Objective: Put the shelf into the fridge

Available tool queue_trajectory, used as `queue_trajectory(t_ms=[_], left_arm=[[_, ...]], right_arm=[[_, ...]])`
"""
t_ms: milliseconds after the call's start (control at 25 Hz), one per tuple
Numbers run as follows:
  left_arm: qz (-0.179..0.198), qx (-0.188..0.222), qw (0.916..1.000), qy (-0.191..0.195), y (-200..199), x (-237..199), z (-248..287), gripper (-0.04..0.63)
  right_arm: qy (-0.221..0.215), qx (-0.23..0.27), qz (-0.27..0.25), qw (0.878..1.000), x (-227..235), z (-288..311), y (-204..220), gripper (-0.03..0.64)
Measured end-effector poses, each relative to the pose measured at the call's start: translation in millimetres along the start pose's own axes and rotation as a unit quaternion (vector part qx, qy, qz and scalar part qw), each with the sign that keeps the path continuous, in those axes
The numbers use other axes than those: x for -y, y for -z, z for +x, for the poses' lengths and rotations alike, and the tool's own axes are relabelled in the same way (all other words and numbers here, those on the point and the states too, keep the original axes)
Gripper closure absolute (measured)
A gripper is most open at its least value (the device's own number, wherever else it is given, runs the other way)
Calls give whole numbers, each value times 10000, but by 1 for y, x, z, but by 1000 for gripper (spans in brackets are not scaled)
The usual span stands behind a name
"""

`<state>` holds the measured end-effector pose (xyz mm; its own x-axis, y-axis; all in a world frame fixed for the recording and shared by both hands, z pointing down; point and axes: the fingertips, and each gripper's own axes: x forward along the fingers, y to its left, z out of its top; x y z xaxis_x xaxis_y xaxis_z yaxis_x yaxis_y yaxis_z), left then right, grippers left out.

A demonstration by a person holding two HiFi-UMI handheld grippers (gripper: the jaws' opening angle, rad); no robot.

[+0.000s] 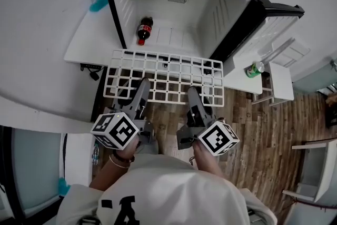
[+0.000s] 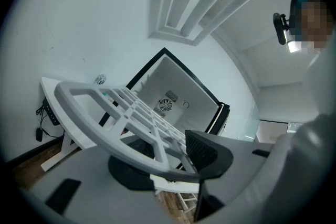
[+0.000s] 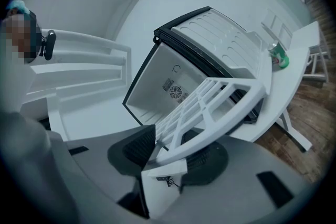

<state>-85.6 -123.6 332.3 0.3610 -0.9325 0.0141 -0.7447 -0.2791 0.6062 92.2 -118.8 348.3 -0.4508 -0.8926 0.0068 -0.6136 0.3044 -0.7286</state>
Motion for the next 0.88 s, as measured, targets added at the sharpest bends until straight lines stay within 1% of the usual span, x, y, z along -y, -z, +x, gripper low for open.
queue_trajectory(t_ms=[200, 520, 880], left_arm=[[-4, -70, 10000, 53, -11, -12, 26, 423], [-50, -195, 9994, 275, -26, -29, 63, 423], [-109, -374, 9980, 498, -30, -39, 94, 423]], right_arm=[[85, 55, 13, 9999, 4, 27, -6, 460], [230, 238, -43, 9994, 6, 61, -15, 460], [421, 413, -49, 9982, 15, 82, -22, 460]])
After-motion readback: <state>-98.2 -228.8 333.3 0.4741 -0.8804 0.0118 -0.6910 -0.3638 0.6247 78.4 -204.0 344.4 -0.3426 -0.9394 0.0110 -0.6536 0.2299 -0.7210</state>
